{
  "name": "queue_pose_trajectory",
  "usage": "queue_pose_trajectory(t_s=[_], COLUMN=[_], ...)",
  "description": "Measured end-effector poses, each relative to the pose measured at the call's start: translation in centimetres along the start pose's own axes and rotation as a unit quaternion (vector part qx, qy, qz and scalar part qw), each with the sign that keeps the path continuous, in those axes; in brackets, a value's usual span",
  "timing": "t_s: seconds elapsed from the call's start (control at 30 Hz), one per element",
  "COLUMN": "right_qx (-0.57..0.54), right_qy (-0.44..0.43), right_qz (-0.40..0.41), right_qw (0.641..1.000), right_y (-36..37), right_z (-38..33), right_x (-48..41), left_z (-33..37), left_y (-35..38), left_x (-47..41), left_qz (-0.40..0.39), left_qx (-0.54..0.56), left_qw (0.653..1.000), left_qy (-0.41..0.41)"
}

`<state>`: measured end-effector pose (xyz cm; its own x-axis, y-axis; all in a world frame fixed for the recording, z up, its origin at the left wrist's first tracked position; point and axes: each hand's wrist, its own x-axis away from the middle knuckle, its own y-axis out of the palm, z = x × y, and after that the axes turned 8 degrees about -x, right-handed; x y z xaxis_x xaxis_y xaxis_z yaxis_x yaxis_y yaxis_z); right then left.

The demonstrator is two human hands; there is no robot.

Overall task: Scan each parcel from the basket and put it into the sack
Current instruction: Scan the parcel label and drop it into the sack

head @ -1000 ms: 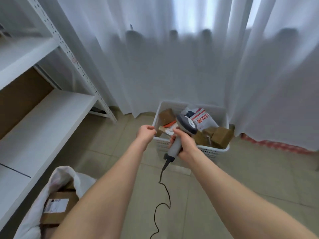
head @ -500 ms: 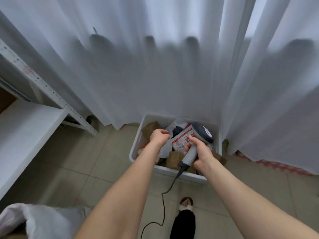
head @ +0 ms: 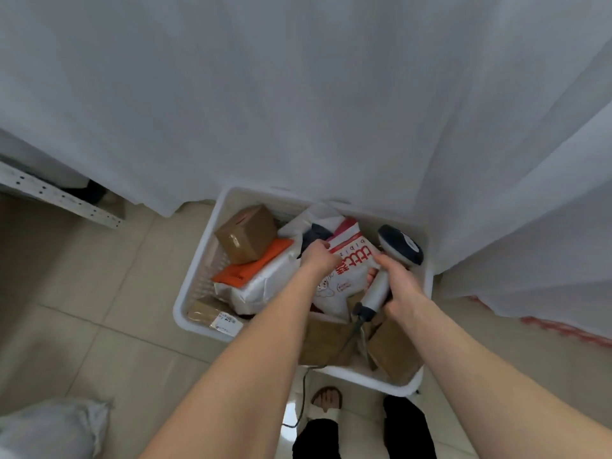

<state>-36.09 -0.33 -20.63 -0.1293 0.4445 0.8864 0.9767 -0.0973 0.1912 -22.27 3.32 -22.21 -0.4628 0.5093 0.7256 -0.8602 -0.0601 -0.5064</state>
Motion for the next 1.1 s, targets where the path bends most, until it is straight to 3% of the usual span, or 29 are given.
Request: queue_pose_trajectory(t_s=[0.17, 0.4, 0.53, 0.7, 1.1], right_qx=[0.048, 0.119, 0.131, 0.14, 0.107], right_qy=[0.011, 0.02, 0.04, 0.047, 0.044], right_qz=[0.019, -0.019, -0.033, -0.047, -0.033], right_qw=[0.999, 0.992, 0.99, 0.988, 0.993], right_y=[-0.9, -2.8, -3.3, -2.6, 1.3], right_z=[0.9, 1.6, 1.2, 1.0, -0.1], right_x=[-8.8, -16.3, -17.6, -16.3, -6.3], left_z=[-0.2, -1.5, -2.3, -2.2, -0.6], left_y=[3.8, 8.4, 9.2, 6.8, -4.9], left_x=[-8.1, -15.1, -16.1, -14.7, -4.2], left_qz=[0.016, 0.011, 0.106, 0.074, 0.195], left_qx=[-0.05, -0.285, -0.342, -0.288, -0.043], left_qw=[0.999, 0.956, 0.93, 0.952, 0.972], left_qy=[0.0, 0.067, 0.082, 0.077, 0.122])
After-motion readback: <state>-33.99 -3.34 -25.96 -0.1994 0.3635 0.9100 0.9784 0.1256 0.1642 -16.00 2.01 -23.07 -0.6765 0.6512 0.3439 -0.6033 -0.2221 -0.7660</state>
